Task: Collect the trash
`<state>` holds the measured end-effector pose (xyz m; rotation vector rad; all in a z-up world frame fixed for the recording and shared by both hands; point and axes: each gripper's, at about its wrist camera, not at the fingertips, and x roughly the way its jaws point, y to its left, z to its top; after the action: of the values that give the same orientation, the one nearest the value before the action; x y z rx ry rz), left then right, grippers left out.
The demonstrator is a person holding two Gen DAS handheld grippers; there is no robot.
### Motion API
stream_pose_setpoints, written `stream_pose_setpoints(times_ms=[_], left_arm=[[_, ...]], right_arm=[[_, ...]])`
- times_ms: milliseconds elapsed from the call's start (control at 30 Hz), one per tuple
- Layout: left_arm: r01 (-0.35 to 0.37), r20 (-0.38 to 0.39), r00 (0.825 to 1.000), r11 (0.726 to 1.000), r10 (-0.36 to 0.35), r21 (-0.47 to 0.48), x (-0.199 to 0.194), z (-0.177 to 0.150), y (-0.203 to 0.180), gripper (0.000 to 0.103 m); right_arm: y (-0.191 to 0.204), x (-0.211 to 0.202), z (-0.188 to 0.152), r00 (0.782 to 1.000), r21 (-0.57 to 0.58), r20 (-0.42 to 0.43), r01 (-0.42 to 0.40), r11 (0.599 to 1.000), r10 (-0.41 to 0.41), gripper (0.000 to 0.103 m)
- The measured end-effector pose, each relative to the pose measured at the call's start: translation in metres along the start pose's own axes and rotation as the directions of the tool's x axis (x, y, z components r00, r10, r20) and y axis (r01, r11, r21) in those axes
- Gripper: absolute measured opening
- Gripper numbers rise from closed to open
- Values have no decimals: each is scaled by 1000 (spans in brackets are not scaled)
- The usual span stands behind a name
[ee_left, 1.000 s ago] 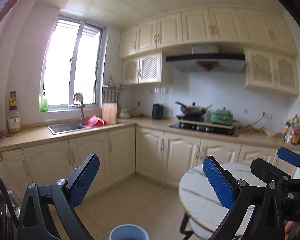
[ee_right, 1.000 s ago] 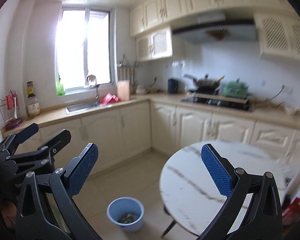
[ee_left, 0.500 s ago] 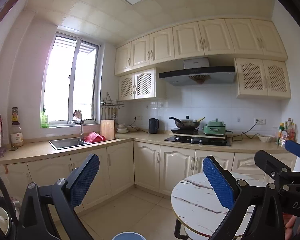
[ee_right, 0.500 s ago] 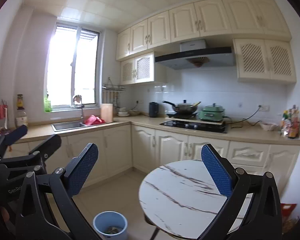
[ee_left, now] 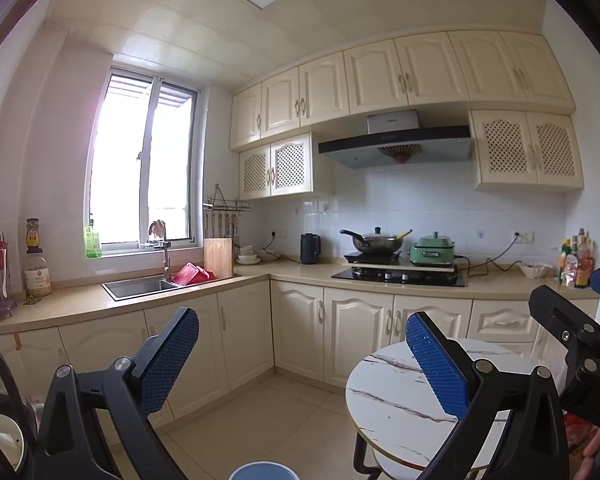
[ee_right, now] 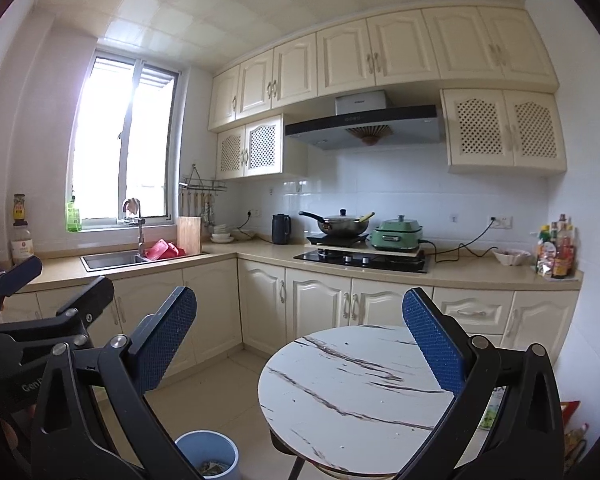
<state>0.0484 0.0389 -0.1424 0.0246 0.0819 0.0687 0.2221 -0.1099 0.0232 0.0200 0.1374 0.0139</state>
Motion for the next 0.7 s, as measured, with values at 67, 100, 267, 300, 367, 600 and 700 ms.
stream_pose_setpoints(times_ms=[67,100,267,300,367,600,700], left_arm=[[-1,-1,1000,1000,1,2,2,4,-2,102],[0,-3,1000,1000,0,4,4,6,-2,102],[-3,-9,1000,1000,3,10,11,17,3,102],[-4,-10,1000,1000,4,8,13,20,5,102],[-5,-8,1000,1000,5,7,17,26,14,102],[-21,-2,1000,1000,21,5,23,42,30,102],[-18,-5,1000,1000,18,-1,29,48,38,102]], right_arm=[[0,-1,-1,1000,-2,1,2,1000,-2,103],[0,-1,-2,1000,-1,1,6,1000,-6,103],[0,0,-4,1000,3,-3,4,1000,-4,103],[0,0,-4,1000,2,-3,6,1000,-6,103],[0,0,-5,1000,4,0,-1,1000,1,103],[2,2,-7,999,2,-8,-35,999,35,103],[4,4,-8,999,2,-15,-42,999,42,103]])
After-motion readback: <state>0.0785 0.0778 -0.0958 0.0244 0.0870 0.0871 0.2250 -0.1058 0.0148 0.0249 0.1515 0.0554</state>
